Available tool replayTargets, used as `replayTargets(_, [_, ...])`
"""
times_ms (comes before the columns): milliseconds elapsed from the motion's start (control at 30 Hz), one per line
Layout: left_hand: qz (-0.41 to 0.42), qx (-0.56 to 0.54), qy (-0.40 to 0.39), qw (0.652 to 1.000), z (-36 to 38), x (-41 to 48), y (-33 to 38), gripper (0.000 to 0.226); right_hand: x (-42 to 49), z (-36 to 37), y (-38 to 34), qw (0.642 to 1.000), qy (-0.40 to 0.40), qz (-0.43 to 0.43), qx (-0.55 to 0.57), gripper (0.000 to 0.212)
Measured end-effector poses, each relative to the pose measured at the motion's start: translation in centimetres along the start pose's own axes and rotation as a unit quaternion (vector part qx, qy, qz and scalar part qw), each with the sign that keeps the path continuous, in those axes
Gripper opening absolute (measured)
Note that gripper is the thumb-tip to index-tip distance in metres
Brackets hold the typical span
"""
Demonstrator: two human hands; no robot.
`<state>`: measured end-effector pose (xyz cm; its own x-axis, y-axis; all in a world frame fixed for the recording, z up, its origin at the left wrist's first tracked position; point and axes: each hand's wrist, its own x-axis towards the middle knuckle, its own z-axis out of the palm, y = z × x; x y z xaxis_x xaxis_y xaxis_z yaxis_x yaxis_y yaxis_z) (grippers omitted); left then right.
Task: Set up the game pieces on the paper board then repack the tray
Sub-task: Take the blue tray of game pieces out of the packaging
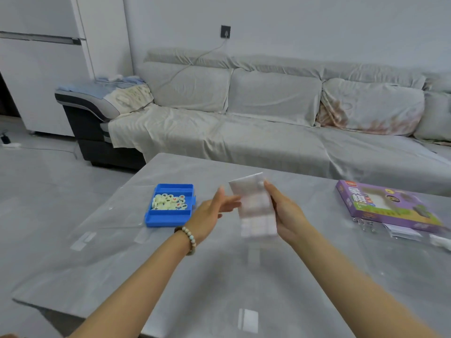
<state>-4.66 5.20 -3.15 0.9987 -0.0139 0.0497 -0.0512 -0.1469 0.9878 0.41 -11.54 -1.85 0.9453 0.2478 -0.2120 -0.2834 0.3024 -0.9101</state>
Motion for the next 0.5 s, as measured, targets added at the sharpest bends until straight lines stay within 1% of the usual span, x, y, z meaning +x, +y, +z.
replayTargets(33, [-0.009,-0.005,-0.012,1.000,0.8,-0.1,0.4,0.059,-0.5,0.2,0.1,0.999,-0.007,-0.024,-0.020,0.035])
replayTargets(100, [-0.012,-0.051,-0.012,0.999,2.2,-0.3,1.1,0.058,-1.4,0.8,0.3,0.994,-0.025,-0.077,-0.068,0.035])
replayTargets(133, [-0.009,-0.078,0.003,0.997,2.8,-0.4,1.5,0.057,-2.0,1.1,0.3,0.990,-0.037,-0.100,-0.088,0.037])
replayTargets(200, [0.005,-0.106,0.047,0.993,3.3,-0.5,2.2,0.041,-3.0,1.6,0.2,0.981,-0.048,-0.144,-0.123,0.043])
replayTargets(267, [0.022,-0.121,0.097,0.988,3.4,-0.4,2.5,0.029,-3.6,1.8,0.0,0.974,-0.042,-0.168,-0.146,0.033])
replayTargets(333, [0.029,-0.131,0.134,0.982,3.3,-0.3,2.6,0.026,-4.1,2.0,-0.1,0.969,-0.040,-0.182,-0.163,0.021])
replayTargets(400, [0.038,-0.140,0.158,0.977,3.2,-0.4,2.7,0.021,-4.4,2.0,0.1,0.960,-0.032,-0.207,-0.188,0.018])
replayTargets(500, [0.041,-0.153,0.189,0.969,3.1,-0.8,3.1,0.013,-4.6,2.0,0.3,0.954,-0.022,-0.233,-0.188,0.024])
